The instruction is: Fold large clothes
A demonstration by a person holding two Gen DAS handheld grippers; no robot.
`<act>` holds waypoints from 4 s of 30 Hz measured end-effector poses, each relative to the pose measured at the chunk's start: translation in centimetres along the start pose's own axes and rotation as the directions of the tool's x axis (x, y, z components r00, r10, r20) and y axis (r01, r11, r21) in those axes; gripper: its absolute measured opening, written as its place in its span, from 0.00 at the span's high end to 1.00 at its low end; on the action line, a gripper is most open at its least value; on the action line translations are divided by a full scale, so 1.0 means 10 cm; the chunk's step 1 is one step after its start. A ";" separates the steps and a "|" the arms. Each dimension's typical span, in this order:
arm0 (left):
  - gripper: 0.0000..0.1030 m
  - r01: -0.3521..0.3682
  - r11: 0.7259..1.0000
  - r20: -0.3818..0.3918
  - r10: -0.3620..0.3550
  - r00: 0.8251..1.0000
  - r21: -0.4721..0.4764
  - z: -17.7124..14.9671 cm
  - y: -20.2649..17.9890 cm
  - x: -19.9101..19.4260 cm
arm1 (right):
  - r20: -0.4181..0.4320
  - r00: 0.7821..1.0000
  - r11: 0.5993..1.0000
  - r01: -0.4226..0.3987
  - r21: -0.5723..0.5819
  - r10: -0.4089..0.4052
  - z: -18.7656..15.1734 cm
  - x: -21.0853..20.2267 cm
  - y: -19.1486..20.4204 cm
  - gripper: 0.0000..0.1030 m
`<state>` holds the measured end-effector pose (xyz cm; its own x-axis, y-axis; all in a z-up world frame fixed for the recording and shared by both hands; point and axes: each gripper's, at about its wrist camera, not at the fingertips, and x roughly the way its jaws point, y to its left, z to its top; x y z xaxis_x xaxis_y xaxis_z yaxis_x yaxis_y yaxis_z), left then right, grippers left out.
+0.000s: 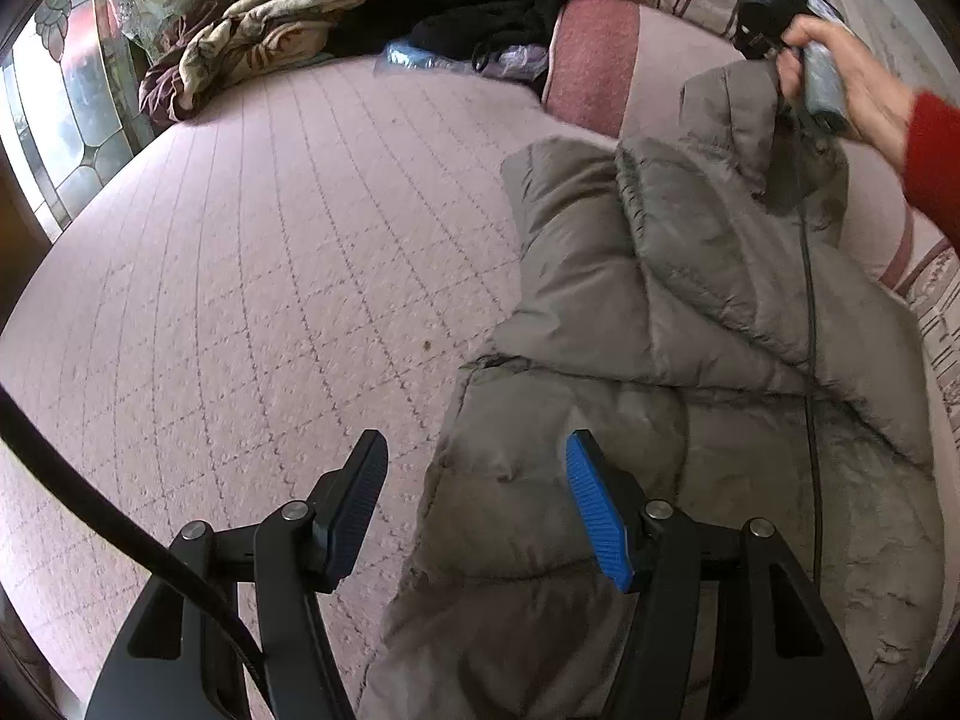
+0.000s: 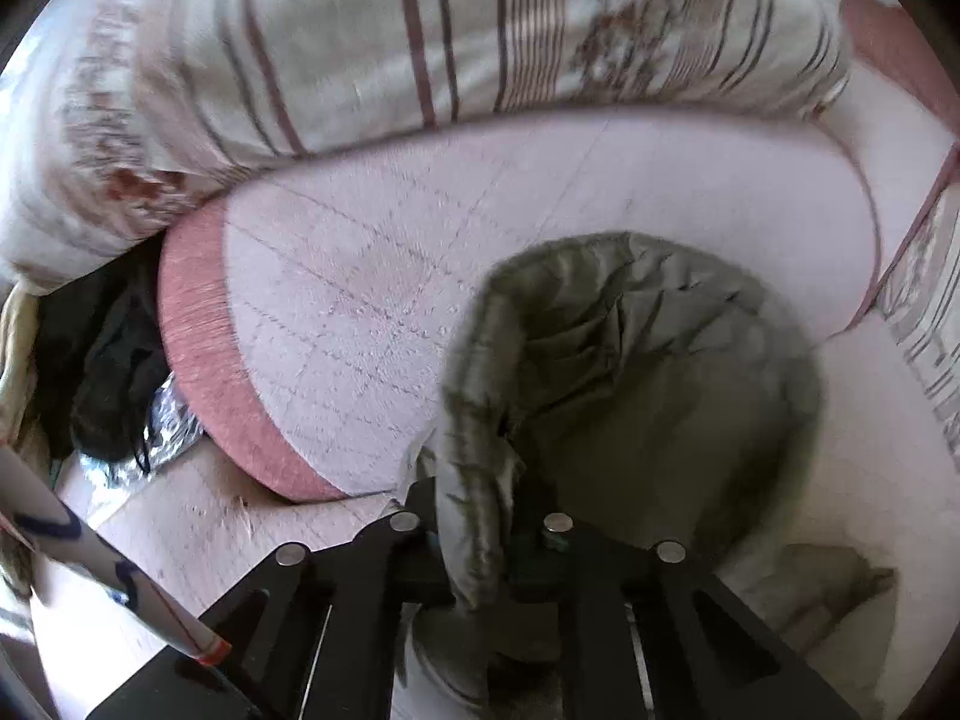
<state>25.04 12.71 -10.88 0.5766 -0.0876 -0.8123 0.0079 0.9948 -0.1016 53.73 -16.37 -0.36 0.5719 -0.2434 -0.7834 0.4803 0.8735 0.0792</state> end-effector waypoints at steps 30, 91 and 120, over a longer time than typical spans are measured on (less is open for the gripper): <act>0.41 0.184 0.982 0.252 -0.167 0.953 -0.045 -0.04 0.25 -0.91 | -0.159 0.969 0.973 -0.209 -0.100 0.192 -3.06 -1.25 -0.82 0.93; 0.36 0.312 0.939 0.222 -0.339 0.914 0.147 -0.30 -0.17 -1.20 | 0.148 0.986 0.949 0.118 -0.292 -0.077 -2.62 -1.65 -0.95 0.43; 0.36 0.269 0.955 0.172 -0.287 0.942 0.122 -0.35 -0.18 -1.04 | 0.161 0.979 0.939 0.168 -0.300 -0.124 -2.48 -1.52 -0.85 0.36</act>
<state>16.12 11.68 -4.24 0.6818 -0.3595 -0.6371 0.2624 0.9332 -0.2456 24.42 -9.60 -4.42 0.6073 -0.4147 -0.6777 0.3482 0.9056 -0.2422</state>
